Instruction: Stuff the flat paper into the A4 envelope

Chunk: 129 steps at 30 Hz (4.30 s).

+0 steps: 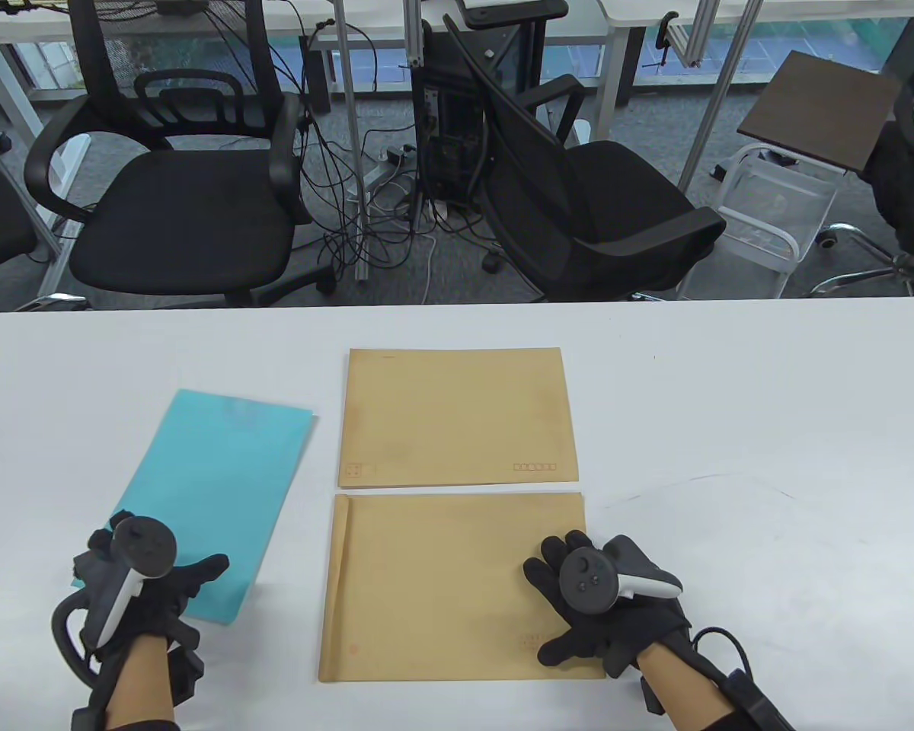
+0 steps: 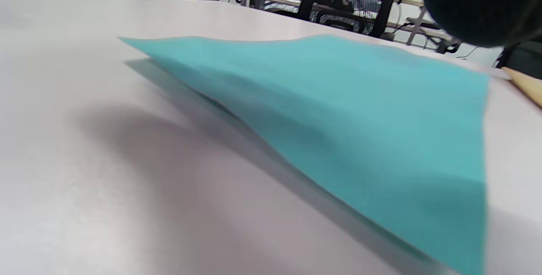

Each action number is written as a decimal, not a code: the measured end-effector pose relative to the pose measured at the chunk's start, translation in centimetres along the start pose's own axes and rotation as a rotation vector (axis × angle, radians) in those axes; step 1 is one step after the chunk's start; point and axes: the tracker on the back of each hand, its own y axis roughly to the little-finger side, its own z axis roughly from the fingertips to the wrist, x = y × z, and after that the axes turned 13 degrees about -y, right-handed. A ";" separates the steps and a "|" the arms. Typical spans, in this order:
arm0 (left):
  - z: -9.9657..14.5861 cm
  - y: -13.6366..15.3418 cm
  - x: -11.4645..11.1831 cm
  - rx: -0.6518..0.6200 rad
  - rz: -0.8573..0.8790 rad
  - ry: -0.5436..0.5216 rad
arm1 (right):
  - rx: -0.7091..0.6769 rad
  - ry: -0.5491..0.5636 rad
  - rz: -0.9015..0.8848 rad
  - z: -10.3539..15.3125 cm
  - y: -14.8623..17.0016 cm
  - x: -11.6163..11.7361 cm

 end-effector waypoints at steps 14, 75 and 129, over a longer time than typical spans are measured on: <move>-5.4 5.1 -1.4 0.145 0.010 0.117 | -0.005 -0.011 -0.020 -0.1 0.1 0.0; -3.0 1.6 3.0 -0.112 0.952 -0.119 | -0.022 -0.011 -0.034 -0.2 0.3 0.2; 4.0 -11.7 22.9 -0.257 0.003 0.119 | -0.028 -0.012 -0.052 -0.3 0.3 0.3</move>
